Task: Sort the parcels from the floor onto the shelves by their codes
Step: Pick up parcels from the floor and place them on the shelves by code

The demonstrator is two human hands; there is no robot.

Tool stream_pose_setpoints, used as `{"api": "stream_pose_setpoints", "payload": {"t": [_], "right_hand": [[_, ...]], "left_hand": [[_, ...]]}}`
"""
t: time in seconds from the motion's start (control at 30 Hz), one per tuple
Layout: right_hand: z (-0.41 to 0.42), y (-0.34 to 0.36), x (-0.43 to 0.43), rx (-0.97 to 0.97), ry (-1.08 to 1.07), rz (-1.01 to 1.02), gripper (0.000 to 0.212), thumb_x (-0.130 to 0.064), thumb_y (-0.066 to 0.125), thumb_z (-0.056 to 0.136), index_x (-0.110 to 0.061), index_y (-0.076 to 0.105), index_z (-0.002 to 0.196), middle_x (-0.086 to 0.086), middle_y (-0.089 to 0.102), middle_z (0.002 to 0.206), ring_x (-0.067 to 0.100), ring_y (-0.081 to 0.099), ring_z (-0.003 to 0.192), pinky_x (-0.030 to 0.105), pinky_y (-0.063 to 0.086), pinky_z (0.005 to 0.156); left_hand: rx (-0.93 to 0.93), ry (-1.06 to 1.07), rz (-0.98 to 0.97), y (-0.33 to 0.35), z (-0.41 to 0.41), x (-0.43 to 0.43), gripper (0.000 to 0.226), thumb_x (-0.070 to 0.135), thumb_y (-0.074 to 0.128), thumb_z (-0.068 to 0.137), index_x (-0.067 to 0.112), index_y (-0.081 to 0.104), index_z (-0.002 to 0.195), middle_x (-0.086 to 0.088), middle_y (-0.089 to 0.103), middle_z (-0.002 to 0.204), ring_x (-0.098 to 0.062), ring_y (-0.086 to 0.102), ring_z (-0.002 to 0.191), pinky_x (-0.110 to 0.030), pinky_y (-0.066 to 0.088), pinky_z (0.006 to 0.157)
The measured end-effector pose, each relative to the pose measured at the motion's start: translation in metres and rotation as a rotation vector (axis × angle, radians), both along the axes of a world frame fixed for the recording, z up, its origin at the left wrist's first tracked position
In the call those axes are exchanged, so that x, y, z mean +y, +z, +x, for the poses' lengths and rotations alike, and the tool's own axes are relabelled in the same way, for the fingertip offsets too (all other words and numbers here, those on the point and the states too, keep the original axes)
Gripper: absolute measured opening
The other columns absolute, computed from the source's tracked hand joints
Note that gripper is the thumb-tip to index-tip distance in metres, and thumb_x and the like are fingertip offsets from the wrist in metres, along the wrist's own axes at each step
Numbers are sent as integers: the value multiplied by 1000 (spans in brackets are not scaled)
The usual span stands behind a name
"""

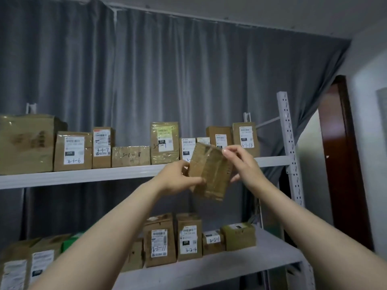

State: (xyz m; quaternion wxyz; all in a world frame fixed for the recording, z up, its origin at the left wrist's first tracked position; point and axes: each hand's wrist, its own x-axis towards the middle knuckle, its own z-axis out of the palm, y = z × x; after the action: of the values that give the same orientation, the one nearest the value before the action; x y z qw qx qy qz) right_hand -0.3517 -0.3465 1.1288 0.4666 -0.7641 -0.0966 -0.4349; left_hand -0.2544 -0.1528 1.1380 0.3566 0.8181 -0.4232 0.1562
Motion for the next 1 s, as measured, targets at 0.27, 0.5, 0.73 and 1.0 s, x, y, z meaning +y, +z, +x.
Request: {"api": "stream_pose_setpoints", "payload": {"t": [0.27, 0.5, 0.73, 1.0], "right_hand": [[10, 45, 3, -221, -104, -20, 62, -65, 58, 70, -21, 62, 114, -5, 66, 106, 9, 65, 92, 33, 56, 68], [41, 63, 15, -297, -269, -257, 61, -65, 53, 70, -22, 69, 109, -9, 68, 104, 3, 60, 102, 22, 48, 81], [77, 78, 25, -360, -264, -322, 43, -50, 56, 79, -20, 65, 109, -6, 72, 103, 10, 65, 106, 44, 52, 93], [111, 93, 24, -226, -367, -157, 56, -63, 51, 84, -17, 60, 114, -1, 66, 110, 16, 63, 104, 40, 52, 91]], "left_hand": [[530, -393, -463, 27, 22, -29, 30, 39, 47, 97, 16, 66, 103, -13, 64, 99, -23, 61, 88, -45, 57, 78], [795, -647, -658, 37, 75, -30, 38, 34, 39, 94, 8, 66, 101, -16, 65, 95, -35, 58, 92, -52, 52, 82], [864, -791, -697, 39, 130, -23, 49, 42, 34, 92, 11, 70, 104, -20, 69, 104, -40, 62, 99, -56, 55, 81], [487, -493, -497, 48, 159, -27, 52, 40, 70, 79, 10, 57, 119, -1, 67, 93, -20, 66, 84, -47, 56, 90]]}}
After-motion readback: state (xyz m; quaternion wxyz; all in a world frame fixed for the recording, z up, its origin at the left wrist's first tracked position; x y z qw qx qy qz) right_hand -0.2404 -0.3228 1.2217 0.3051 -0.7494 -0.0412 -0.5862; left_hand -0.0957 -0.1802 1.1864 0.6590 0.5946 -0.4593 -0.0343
